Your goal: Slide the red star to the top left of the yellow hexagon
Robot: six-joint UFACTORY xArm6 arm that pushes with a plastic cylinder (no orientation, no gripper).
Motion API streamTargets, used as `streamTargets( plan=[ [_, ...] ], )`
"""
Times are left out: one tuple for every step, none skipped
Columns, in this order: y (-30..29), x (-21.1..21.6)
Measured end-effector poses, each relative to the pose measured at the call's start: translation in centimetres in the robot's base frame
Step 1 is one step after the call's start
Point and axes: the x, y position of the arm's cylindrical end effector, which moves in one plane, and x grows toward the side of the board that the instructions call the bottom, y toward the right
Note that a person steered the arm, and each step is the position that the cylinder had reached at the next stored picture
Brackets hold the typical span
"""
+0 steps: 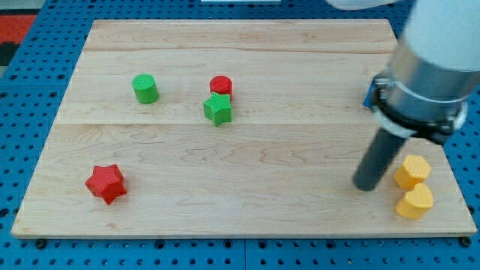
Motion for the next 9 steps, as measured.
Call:
streamTargets(
  plan=[
    [-6.6,1.8],
    [-7.9,6.5],
    [-9.0,6.6],
    [-10.8,6.5],
    [-12.6,6.6],
    [-21.2,6.5],
    [-30.8,6.5],
    [-37.6,5.3],
    [-38.2,1.9]
  ],
)
